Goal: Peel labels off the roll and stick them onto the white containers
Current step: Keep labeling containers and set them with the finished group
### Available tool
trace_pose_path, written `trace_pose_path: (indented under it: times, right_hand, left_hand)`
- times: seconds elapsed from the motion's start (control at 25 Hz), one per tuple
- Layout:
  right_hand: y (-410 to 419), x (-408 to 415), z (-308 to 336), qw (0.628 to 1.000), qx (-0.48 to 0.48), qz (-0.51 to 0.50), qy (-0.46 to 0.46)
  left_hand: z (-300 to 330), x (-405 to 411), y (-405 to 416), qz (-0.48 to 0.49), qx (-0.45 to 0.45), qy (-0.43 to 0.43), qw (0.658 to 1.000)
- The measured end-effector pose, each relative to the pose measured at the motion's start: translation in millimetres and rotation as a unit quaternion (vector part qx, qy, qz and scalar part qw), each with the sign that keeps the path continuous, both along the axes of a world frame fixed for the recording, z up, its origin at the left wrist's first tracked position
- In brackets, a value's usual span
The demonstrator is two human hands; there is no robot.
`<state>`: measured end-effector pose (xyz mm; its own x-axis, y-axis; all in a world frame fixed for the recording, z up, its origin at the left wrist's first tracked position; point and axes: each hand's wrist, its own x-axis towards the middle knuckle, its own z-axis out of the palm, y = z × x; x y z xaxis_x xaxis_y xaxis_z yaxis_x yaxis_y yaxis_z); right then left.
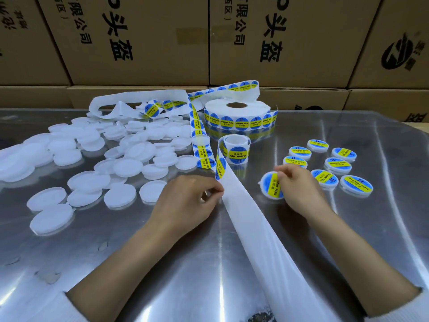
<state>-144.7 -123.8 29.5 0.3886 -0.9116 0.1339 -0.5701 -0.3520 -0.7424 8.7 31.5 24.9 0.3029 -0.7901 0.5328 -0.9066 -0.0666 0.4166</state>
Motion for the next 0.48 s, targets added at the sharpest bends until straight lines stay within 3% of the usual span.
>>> trace_pose_path:
  times: [0.16, 0.24, 0.36, 0.48]
  right_hand:
    - [11, -2, 5, 0.987, -0.157, -0.010, 0.045]
    - [18, -2, 7, 0.985, -0.142, 0.013, 0.098]
    - [13, -4, 0, 0.948, -0.133, 0.010, 0.288]
    - [3, -8, -6, 0.940, -0.091, -0.024, 0.327]
  left_hand:
    - [-1, 2, 1, 0.066, 0.030, 0.011, 0.997]
    - [1, 2, 1, 0.105, 0.035, 0.009, 0.994]
    - [1, 3, 1, 0.141, 0.045, 0.002, 0.989]
    - [1, 2, 1, 0.152, 0.083, 0.007, 0.985]
